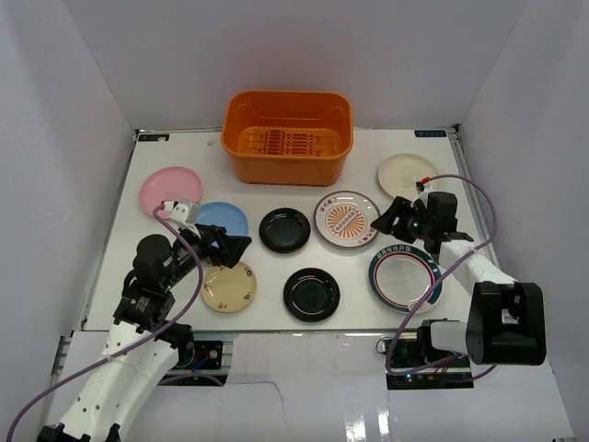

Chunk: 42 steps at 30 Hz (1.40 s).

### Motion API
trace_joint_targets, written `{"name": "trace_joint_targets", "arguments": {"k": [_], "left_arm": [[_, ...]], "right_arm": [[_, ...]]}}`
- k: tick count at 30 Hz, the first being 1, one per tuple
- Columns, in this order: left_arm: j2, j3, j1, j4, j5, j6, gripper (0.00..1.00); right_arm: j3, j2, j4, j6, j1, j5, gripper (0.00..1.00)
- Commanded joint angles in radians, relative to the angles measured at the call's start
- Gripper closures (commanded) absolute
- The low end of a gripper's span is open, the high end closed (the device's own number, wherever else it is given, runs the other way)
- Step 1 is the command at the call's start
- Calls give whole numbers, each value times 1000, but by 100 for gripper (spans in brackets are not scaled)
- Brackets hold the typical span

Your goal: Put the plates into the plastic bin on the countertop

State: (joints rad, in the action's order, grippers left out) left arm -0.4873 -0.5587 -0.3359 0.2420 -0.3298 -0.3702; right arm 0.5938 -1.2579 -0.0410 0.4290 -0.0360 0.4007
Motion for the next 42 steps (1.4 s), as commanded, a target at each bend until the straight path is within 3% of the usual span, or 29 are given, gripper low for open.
{"name": "trace_joint_targets", "arguments": {"k": [1, 18, 27, 29, 30, 35, 42], "left_arm": [[-1, -41, 5, 19, -12, 14, 2], [-30, -40, 5, 22, -17, 17, 2], [-50, -38, 5, 14, -18, 10, 2], [-53, -38, 5, 13, -18, 7, 2], [-54, -35, 5, 11, -20, 5, 2], [-60, -33, 5, 8, -20, -4, 2], [-48, -33, 6, 8, -11, -4, 2]], "right_arm": [[38, -46, -71, -32, 16, 66, 34], [74, -305, -249, 23, 24, 87, 45], [41, -397, -378, 129, 24, 95, 57], [34, -409, -407, 154, 48, 93, 64], [23, -408, -416, 163, 56, 89, 72], [-23, -287, -432, 189, 67, 24, 91], [-60, 66, -307, 183, 70, -52, 92]]}}
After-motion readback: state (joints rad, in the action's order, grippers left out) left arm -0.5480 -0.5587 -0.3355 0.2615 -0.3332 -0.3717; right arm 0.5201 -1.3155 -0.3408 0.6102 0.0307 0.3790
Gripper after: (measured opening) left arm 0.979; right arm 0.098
